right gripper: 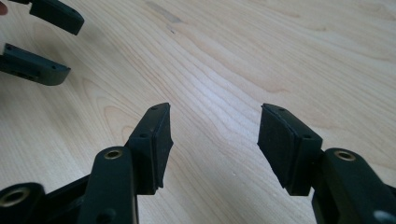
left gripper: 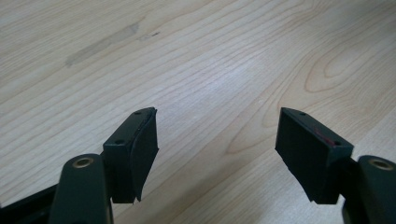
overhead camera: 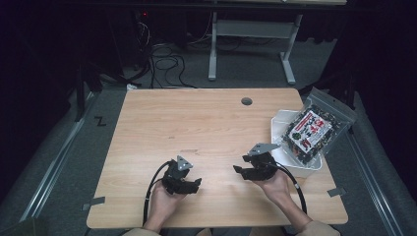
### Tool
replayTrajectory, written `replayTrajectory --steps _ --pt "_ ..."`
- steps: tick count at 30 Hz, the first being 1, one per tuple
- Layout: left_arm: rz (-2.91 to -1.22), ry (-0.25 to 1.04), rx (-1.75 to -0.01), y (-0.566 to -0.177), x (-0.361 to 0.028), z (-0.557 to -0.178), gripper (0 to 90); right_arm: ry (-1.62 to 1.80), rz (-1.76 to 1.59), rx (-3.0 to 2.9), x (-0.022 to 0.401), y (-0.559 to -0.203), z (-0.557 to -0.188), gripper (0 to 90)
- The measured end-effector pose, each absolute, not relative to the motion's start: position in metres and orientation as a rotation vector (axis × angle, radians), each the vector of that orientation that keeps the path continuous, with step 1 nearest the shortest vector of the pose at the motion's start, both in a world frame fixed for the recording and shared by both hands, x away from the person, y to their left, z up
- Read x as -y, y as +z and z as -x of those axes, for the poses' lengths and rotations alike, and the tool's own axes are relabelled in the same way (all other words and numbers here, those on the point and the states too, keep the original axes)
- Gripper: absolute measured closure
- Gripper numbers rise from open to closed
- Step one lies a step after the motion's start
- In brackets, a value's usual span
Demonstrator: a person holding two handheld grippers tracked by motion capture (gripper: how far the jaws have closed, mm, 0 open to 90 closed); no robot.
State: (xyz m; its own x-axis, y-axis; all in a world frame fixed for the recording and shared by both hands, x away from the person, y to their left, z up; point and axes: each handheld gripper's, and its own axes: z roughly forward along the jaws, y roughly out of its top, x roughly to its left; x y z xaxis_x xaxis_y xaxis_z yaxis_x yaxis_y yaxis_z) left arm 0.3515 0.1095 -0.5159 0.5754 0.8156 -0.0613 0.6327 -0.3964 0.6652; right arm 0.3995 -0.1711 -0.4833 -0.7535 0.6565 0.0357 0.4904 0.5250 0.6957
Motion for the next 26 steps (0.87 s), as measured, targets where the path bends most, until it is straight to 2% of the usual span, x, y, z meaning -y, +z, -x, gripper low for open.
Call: replayTrajectory --steps 7,26 --pt "-2.175 0.361 -1.134 -0.518 -0.105 -0.351 30.2 1.047 -1.002 -2.540 0.176 -0.500 -0.397 44.1" --pt "-2.183 0.345 -1.140 -0.519 -0.108 -0.351 30.2 1.050 -0.961 -2.540 0.183 -0.515 -0.384 37.0"
